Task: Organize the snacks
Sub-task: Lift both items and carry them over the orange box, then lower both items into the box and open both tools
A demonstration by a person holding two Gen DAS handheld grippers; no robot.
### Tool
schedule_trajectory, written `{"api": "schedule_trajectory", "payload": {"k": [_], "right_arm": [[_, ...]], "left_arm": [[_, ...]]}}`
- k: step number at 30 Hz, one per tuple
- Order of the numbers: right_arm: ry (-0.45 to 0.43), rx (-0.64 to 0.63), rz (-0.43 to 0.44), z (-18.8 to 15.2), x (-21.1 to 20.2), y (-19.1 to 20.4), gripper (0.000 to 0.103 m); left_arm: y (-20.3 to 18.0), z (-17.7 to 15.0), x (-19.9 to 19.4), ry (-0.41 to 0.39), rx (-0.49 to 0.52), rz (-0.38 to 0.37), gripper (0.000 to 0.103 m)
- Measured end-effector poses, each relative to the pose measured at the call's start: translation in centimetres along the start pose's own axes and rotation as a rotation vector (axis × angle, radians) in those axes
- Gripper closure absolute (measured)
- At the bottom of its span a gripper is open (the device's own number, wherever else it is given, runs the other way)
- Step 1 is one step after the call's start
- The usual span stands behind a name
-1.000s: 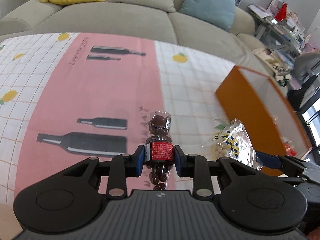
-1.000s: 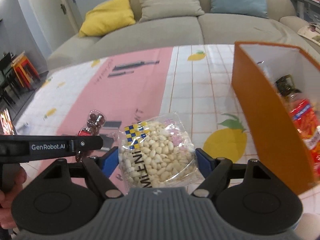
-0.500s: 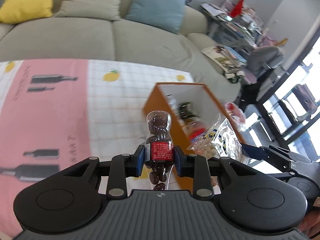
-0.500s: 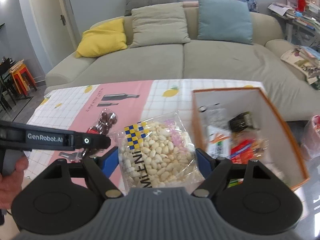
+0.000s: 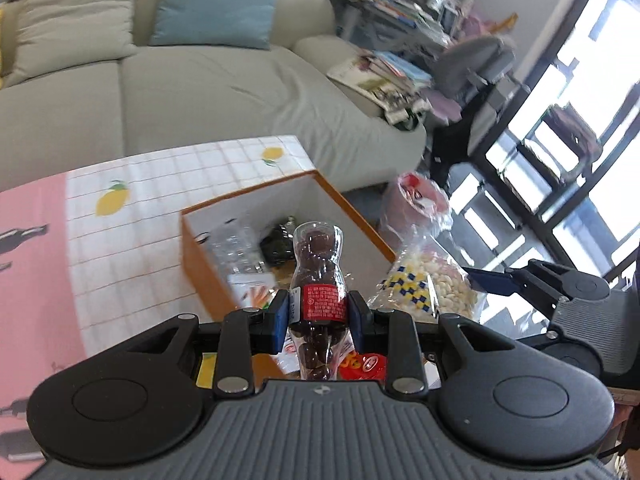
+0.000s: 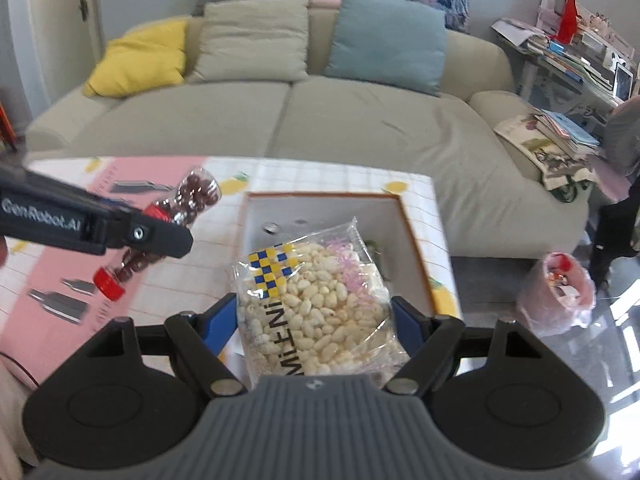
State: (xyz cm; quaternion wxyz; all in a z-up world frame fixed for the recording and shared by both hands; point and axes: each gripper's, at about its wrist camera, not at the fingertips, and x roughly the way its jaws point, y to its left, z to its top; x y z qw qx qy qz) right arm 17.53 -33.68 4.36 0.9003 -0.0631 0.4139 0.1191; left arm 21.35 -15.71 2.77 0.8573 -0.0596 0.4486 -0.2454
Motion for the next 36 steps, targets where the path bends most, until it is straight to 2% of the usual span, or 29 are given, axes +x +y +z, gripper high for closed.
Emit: {"api": "schedule_trajectory", "payload": {"k": [7,12,22,36], "right_arm": [[0.095,-0.032,-0.053,-0.1,4.7,-2.7,0.025],[0.127,-0.146,-0.089,-0.9,7.9,-2.8,0.025],[0.170,-0.170,-0.045,-0.9,11.9,-4.3,0.025],[0.252,-0.218,-0.028,-0.9,15.2,-4.0,0.025]], "left_arm": [[-1.9,1.8,5.3,0.080,0.066,0.015,0.069],[-3.0,2.4,8.9,0.136,0.133,0.051,0.070],[-2.4,2.2,13.9,0.185,0.173,0.069,0.070],[-0.9,1.9,18.0,0.262,0.182,0.131,0.069]]}}
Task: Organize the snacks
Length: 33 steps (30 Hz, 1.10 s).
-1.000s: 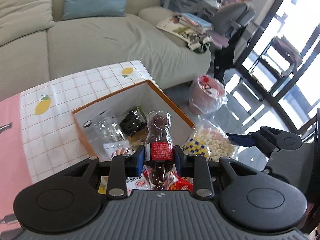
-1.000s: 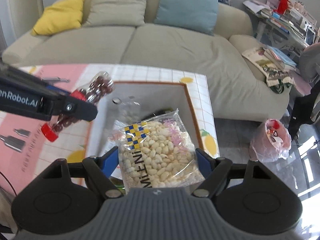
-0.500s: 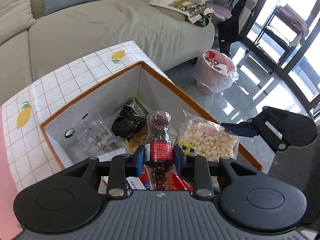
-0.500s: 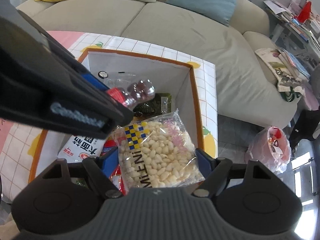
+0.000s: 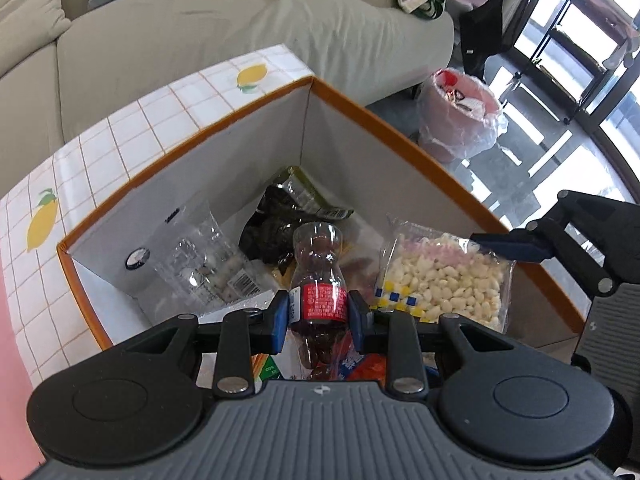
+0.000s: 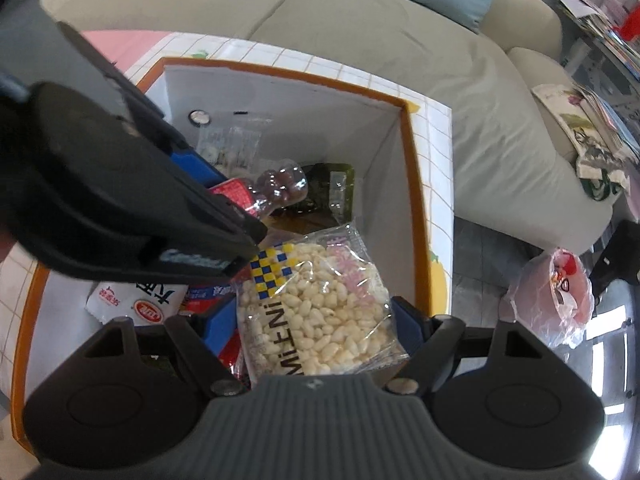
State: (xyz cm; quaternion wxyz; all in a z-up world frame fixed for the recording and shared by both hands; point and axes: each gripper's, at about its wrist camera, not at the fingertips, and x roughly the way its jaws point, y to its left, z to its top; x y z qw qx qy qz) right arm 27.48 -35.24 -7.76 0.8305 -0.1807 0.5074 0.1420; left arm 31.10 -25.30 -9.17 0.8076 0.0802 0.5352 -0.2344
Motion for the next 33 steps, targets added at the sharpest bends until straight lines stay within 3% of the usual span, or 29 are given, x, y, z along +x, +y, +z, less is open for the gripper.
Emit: {"api": "schedule_trajectory", "payload": {"k": [5,9,11,19,26,33], "right_arm": [[0.015,-0.008,0.004,0.0,0.7,-0.1,0.025],[0.030,-0.003,0.013,0.3,0.8,-0.5,0.022],[0.037,-0.019,0.002,0.6,0.6,-0.3,0.019],[0.053,-0.054,-0.037,1.4,-1.5,0.2,0.014],[0.038,-0.005,-0.080,1.9,-5.3,0.6,0.013],[-0.120,0.158,-0.089,1.9,-12.7,1.9,0.009]], "left_arm": [[-0.1,-0.3,-0.3,0.000,0.022,0.017,0.067],[0.0,-0.1,-1.4,-0.018,0.020,0.009,0.045],[-0.2,-0.1,-2.3,-0.035,0.025,0.012,0.040],[-0.7,-0.7,-6.4,-0.079,0.037,0.014,0.036],[-0.6,-2.4,-11.8,-0.154,0.033,0.042,0.036],[-0.1,-5.9,-19.2,-0.291,0.009,0.045,0.035]]}}
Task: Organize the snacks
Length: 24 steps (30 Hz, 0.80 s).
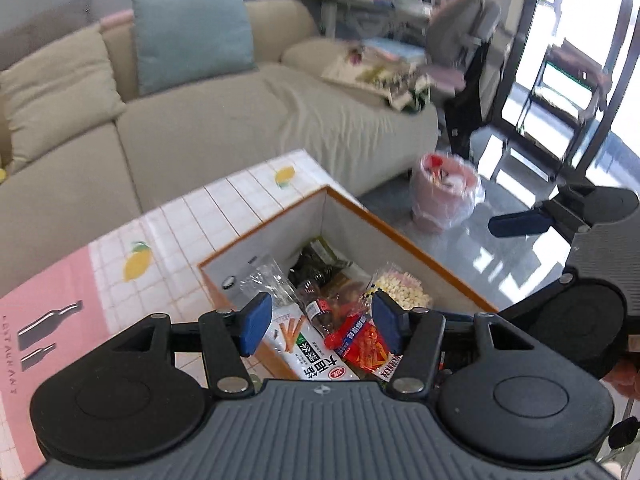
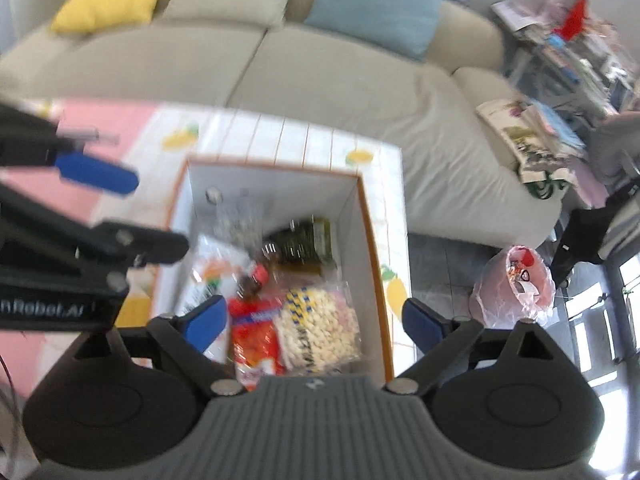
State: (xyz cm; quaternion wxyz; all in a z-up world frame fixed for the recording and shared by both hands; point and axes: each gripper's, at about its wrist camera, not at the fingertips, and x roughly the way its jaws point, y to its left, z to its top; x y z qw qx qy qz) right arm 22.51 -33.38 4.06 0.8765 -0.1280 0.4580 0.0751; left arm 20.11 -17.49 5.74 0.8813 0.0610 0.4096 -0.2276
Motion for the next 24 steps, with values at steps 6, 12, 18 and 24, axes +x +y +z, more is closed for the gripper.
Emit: {"api": "schedule_trajectory", "payload": {"k": [6,12,18,24], "right_arm": [[-0.122,0.050,0.013,-1.1,-6.0,2.9,0.006],[-0.214,0.118,0.015,-3.0,-10.8,5.6,0.003],[-0.344,0.240,-0.008,-5.5,-14.1,7.7,0.003],[-0.467,0.313,-0.054,-8.5,-15.6,10.9,0.003]], "left_arm": [[1.0,-1.5,-6.8,-0.115,-0.024,0.036,0.035],[1.9,-4.1,-12.4,-0.210,-0.013,0.086,0.035],[2.5,-7.9,-15.6,-0.286,-0.013,0.183,0.035],[4.3,-12.1,-17.1,-0.347,-0.158,0.260,0.035]]}}
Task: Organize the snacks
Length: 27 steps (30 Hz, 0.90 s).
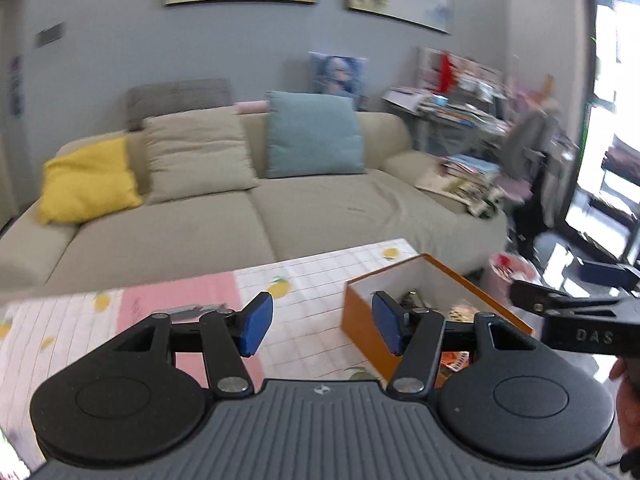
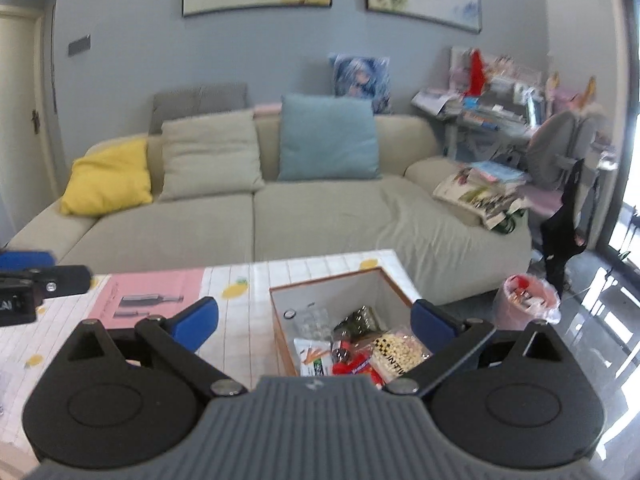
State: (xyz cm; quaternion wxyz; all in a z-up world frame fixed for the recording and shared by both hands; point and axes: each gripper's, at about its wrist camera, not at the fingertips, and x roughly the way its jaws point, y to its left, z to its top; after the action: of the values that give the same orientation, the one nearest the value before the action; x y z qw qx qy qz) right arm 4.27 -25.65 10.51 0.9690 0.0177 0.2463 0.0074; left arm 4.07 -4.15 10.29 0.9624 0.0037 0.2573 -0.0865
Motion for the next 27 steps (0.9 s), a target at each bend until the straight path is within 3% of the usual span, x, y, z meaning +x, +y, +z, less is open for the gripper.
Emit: {"api": "schedule_trajectory", "payload": {"k": [3,7,13,18,27], "right_arm": [[-0.054,-0.002,-0.049,-1.8,-0.8,1.2,0.003],[-0.062,0.011,-0.078,-4.1,-0.8,2.4,0.003],[0.027,0.015,-0.104,-7.7,1.6,3.3,0.003],[0.091,0.040,-0.116,-10.0,3.2,3.4,0.003],[0.188,0.050,-0.125,-11.5,5.9,3.2,0.003]], "left_arm": [[1.0,-1.8,0.3,0.014,-0.053,0.040,0.038],[1.7,-4.0,1.7,0.043,-0.070,0.070,0.038],[1.3,-6.7,2.9,0.055,-0.026,0.078,0.038],[1.0,-8.0,4.1,0.073,-0.020,0.032,0.038],[0.2,-9.8,6.6,0.146,0.033,0.043,0.035]]}}
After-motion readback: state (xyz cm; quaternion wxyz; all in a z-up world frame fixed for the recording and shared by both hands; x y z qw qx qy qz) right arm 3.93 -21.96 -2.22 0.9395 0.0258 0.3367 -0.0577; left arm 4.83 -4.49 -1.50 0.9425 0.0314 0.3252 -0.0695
